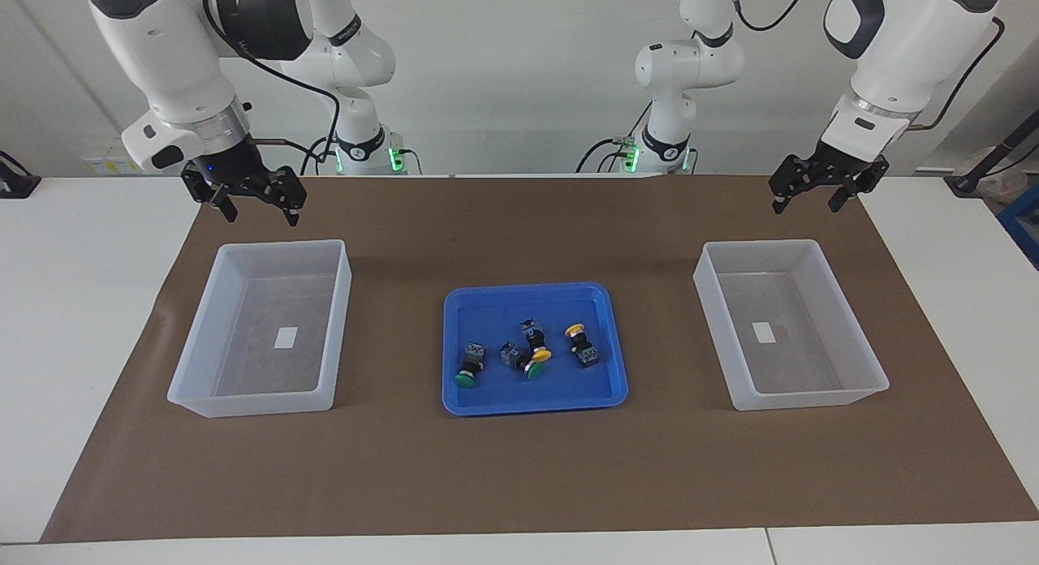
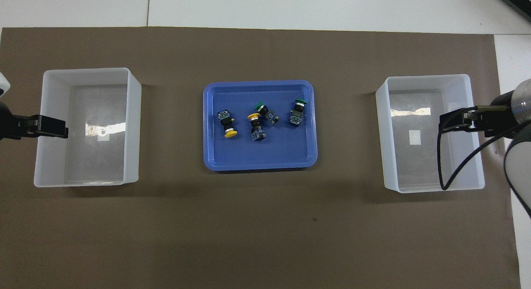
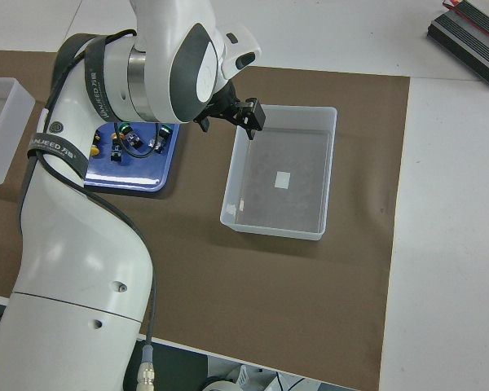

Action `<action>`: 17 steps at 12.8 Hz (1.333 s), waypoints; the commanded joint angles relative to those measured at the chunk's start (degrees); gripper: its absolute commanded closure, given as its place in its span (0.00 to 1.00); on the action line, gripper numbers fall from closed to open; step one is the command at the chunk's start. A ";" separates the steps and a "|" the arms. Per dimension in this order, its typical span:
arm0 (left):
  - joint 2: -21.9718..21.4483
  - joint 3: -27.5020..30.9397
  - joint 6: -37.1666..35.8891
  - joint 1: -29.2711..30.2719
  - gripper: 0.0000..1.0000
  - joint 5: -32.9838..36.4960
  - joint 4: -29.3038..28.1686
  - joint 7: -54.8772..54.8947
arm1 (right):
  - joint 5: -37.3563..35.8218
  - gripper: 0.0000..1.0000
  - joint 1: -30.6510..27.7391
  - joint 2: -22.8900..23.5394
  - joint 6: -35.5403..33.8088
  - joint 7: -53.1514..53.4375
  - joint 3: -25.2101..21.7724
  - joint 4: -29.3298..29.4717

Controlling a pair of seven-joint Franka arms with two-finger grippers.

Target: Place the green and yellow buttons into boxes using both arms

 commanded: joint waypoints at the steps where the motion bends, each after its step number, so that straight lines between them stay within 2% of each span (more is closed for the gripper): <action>1: -1.52 0.11 4.47 -1.22 0.00 -0.35 -3.77 -0.13 | 1.25 0.00 -0.99 -0.62 -0.33 -1.66 0.25 -0.24; 6: 1.46 0.19 16.76 -7.98 0.00 -0.44 -8.33 -9.69 | 1.17 0.00 -0.47 -0.36 1.86 -1.49 0.25 -0.59; 9: 7.95 0.28 23.97 -14.04 0.00 -0.09 -8.34 -19.79 | 1.08 0.00 -0.29 0.25 3.35 -1.58 0.33 -0.59; 12: 10.68 0.28 29.34 -15.38 0.00 0.00 -8.69 -22.10 | 0.73 0.00 1.37 2.36 6.60 -1.31 0.77 -0.24; 15: 16.82 0.46 34.60 -19.67 0.00 0.27 -8.00 -28.76 | 0.29 0.00 4.35 5.61 10.73 -0.09 0.86 0.81; 17: 19.21 0.46 37.35 -21.97 0.00 2.62 -7.82 -31.94 | 0.03 0.00 7.43 8.94 12.58 5.51 0.86 1.95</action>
